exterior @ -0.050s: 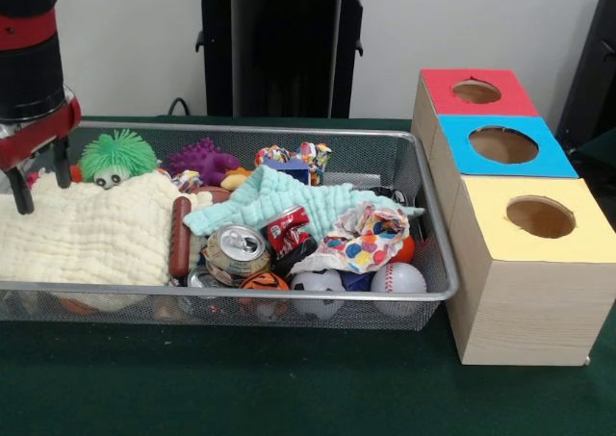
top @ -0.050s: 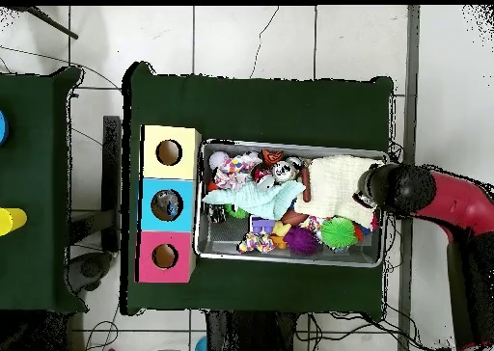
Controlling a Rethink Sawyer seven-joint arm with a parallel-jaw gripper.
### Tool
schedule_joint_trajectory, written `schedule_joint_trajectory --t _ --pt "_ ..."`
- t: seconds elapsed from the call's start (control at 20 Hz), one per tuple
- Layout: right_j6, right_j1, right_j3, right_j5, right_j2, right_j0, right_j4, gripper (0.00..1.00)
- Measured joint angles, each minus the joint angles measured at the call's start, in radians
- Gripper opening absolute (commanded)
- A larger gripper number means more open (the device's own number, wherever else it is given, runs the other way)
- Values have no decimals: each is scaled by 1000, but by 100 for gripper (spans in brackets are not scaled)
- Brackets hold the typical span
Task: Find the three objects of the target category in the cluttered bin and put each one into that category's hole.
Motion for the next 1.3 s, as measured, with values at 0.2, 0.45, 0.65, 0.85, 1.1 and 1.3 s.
schedule_joint_trajectory --t 0.2,0.45,0.65,0.85,1.1,1.3 --pt "0 25 -1 0 12 -1 8 100" --pt "0 60 -1 0 60 -25 54 100" --pt "0 80 -1 0 91 -46 81 100" --pt "0 95 -1 0 112 -60 89 100" --pt "0 114 -2 0 117 -60 89 0" --pt "0 118 -6 1 117 -59 90 0"
